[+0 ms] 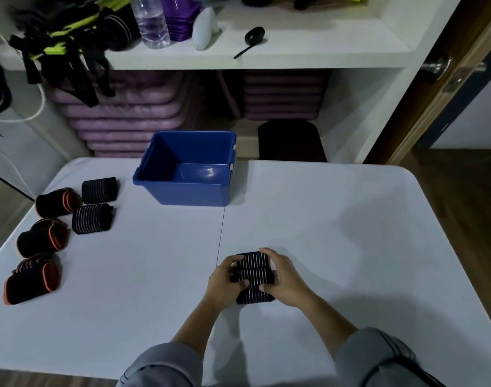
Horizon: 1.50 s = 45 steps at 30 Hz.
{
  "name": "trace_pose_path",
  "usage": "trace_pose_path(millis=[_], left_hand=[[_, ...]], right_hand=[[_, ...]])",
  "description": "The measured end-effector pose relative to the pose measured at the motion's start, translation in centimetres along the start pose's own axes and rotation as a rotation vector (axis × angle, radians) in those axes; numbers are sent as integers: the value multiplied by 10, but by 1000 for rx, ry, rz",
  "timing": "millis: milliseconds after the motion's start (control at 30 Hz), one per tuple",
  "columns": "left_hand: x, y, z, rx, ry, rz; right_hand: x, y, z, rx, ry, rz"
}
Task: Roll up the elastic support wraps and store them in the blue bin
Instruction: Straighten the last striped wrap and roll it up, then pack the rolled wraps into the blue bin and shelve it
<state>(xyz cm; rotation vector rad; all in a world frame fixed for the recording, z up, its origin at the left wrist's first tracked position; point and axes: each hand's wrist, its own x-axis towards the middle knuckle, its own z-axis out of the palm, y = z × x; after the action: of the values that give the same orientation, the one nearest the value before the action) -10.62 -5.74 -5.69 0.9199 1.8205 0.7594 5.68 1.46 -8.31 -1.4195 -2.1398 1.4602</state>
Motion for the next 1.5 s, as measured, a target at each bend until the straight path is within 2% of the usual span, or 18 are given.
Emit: trace_pose_path(millis=[167, 467, 600, 700, 867, 933, 1033, 1133, 1367, 1500], left_hand=[[-2, -1, -4, -9, 4, 47], [-3, 4, -11, 193, -45, 75], [-5, 1, -17, 210, -75, 18], [-8, -3, -20, 187, -85, 17], [-9, 1, -37, 110, -20, 73], [-4, 6, -49, 226, -9, 174], [6, 14, -75, 523, 34, 356], [16, 20, -106, 661, 115, 466], [53, 38, -192, 749, 358, 562], [85, 52, -240, 767, 437, 564]], right_hand=[[-6, -4, -6, 43, -106, 18], [-9, -3, -4, -15, -46, 69], [-8, -7, -4, -70, -83, 9], [-10, -9, -3, -24, -98, 19], [-6, -33, 0, 192, -69, 91], [2, -48, 0, 230, -13, 96], [14, -71, -1, 300, 85, 103], [24, -95, -5, 342, 164, 106], [61, -183, -15, 566, 308, 6], [103, -225, -13, 613, 358, -41]])
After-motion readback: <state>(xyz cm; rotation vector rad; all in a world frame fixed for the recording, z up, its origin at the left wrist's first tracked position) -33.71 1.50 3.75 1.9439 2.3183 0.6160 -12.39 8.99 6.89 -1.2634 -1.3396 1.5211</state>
